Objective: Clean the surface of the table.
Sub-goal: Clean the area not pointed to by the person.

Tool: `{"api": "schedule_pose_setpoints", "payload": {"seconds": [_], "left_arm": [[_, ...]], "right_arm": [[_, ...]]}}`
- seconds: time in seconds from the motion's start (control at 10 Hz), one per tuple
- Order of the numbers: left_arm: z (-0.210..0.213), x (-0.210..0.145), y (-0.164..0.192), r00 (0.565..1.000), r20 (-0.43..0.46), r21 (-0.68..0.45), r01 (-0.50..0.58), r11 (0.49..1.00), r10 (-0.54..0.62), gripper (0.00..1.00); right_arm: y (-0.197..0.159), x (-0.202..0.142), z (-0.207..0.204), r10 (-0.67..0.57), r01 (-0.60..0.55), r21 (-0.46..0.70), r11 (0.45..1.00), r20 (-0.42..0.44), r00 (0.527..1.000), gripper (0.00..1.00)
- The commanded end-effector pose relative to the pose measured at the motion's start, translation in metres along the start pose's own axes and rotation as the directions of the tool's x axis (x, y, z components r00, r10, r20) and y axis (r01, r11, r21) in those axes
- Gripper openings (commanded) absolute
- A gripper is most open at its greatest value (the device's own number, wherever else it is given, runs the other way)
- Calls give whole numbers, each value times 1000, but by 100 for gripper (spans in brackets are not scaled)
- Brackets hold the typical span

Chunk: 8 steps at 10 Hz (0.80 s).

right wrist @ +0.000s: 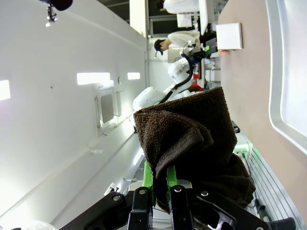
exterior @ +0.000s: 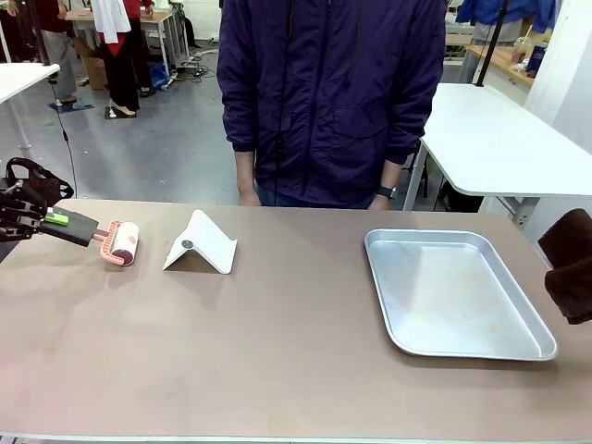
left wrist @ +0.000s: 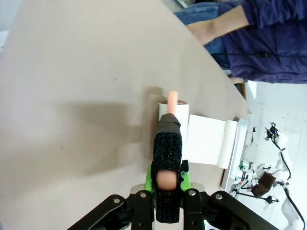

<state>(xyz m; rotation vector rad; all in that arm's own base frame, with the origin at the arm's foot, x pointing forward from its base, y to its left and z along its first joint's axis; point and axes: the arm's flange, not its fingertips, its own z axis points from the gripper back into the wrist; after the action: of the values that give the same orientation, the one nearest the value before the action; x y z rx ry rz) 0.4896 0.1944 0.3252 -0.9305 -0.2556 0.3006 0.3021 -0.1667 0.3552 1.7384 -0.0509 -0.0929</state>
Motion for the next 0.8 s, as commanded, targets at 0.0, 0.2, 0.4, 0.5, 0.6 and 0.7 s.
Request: {"api": "schedule_pose_setpoints", "payload": {"seconds": [0.0, 0.2, 0.4, 0.5, 0.6, 0.7], "left_arm": [[20, -22, -8, 996, 43, -119, 83, 989, -78, 22], [50, -48, -15, 992, 69, -232, 120, 965, -107, 22], [68, -77, -16, 987, 66, -316, 161, 935, -147, 22], [75, -94, -12, 984, 44, -354, 178, 918, -173, 22], [79, -109, -8, 975, 13, -364, 212, 907, -223, 22], [84, -129, -4, 966, 31, -371, 248, 895, -255, 22]], "right_arm": [[4, -1, -1, 7, -7, 5, 1000, -6, 1000, 12], [4, -1, -1, 7, -7, 5, 1000, -6, 1000, 12], [4, -1, -1, 7, -7, 5, 1000, -6, 1000, 12], [4, -1, -1, 7, -7, 5, 1000, -6, 1000, 12], [4, -1, -1, 7, -7, 5, 1000, -6, 1000, 12], [4, -1, -1, 7, -7, 5, 1000, -6, 1000, 12]]}}
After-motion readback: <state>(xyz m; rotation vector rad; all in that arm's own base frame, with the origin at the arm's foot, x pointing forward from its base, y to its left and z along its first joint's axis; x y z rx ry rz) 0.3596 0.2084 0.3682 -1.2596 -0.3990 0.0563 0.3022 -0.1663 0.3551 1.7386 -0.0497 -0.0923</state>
